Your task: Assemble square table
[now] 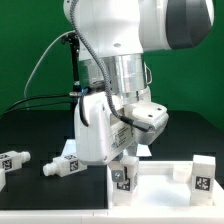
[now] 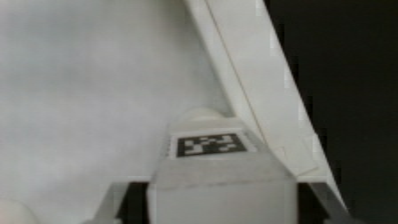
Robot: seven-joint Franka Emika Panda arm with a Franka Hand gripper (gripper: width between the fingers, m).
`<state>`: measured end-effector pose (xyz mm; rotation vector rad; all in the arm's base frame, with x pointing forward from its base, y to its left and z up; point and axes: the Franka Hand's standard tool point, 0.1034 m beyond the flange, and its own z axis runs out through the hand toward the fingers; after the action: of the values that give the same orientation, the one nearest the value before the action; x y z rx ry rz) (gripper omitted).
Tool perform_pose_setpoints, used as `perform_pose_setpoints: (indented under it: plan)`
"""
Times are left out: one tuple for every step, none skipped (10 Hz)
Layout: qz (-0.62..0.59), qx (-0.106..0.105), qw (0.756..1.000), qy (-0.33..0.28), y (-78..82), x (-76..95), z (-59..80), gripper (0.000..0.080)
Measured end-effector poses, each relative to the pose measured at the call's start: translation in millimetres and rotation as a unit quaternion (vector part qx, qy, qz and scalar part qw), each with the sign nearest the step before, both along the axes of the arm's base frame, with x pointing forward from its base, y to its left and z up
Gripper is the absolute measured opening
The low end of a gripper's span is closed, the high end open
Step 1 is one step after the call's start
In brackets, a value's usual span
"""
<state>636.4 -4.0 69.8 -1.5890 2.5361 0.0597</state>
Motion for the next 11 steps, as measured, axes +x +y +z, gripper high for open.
perform_pose_setpoints:
  plan:
    - [0.004, 0.0, 1.0, 0.0, 0.2, -0.1, -0.2, 0.0294]
    - [0.004, 0.0, 1.0, 0.0, 0.3, -0.4, -0.7, 0.0294]
    - [0.011, 0.0, 1.0, -0.002, 2.0, 0.0, 1.7, 0.0472]
    - [0.029, 0.004, 1.0, -0.007, 8.8, -2.1, 13.7, 0.0472]
    - [0.044, 0.012, 0.999, -0.008, 16.9, -10.1, 28.4, 0.0616]
    - [0.05, 0.023, 0.998, -0.001, 24.0, -21.1, 38.4, 0.0642]
    - [0.047, 0.026, 0.999, 0.003, 28.6, -22.8, 42.5, 0.0642]
    - [0.048, 0.026, 0.998, 0.004, 27.9, -23.4, 39.3, 0.0649]
    - [0.048, 0.026, 0.998, 0.005, 27.7, -23.7, 38.2, 0.0649]
    - [0.049, 0.026, 0.998, 0.005, 28.2, -23.8, 38.1, 0.0648]
    - [0.052, 0.026, 0.998, 0.008, 31.3, -27.6, 37.3, 0.0648]
